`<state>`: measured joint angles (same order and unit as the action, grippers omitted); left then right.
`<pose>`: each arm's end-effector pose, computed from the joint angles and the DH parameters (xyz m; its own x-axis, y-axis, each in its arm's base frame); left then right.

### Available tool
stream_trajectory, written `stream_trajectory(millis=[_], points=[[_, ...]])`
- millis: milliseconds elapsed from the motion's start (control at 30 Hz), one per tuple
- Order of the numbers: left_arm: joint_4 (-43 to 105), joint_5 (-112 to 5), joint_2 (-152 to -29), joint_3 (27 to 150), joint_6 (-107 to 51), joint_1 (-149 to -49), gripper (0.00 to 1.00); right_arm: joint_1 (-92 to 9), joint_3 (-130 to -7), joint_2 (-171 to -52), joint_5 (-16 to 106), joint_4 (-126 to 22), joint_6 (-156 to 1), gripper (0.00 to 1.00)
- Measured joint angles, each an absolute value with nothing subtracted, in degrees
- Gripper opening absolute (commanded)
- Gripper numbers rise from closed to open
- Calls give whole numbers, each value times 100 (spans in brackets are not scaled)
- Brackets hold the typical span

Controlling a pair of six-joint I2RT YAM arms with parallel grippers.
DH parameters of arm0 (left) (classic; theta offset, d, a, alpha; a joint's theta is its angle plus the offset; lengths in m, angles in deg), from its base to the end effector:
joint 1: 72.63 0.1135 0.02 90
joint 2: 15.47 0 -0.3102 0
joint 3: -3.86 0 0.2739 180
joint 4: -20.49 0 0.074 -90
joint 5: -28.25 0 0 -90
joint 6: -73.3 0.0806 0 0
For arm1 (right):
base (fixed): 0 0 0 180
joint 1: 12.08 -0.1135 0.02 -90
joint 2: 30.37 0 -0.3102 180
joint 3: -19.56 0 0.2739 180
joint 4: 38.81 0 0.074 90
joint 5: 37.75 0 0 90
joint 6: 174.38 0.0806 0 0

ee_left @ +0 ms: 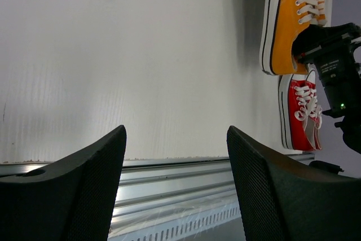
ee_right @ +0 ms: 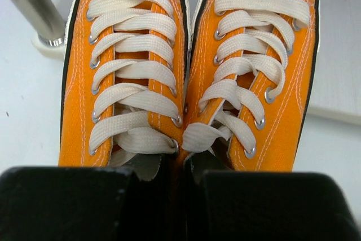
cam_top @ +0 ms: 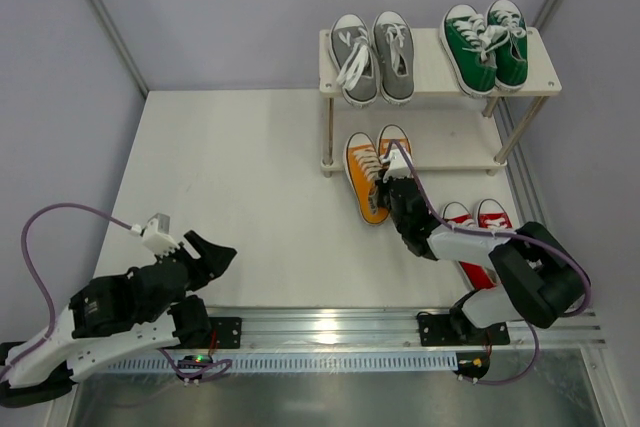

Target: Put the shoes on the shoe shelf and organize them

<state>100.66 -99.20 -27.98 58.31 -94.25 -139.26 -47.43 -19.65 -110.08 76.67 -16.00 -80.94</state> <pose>0.0566 -0.0075 0.2784 -0.5795 -0.6132 -0.5368 -0.1234 0.7171 -0.6859 0.2748 0.1541 0.1960 -0.2597 -0.1173 -0.9585 -0.1903 0.9793 -0.0682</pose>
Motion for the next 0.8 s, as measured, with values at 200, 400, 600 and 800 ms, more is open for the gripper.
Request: stream_trajectory(millis=[200, 400, 600, 800], points=[[10064, -9979, -2914, 5831, -9436, -13926, 71, -4503, -2658, -11532, 7390, -977, -8131, 4], [10066, -9986, -3023, 5831, -9463, -13926, 71, -4496, -3257, -12271, 7488, -590, -8127, 4], [10099, -9972, -3025, 5838, -9563, -13926, 70, -4496, -4024, -13377, 7908, -337, -8124, 4], [10211, -9966, -3025, 5925, -9637, -13926, 70, -4527, -4420, -13668, 8454, -238, -8157, 4]])
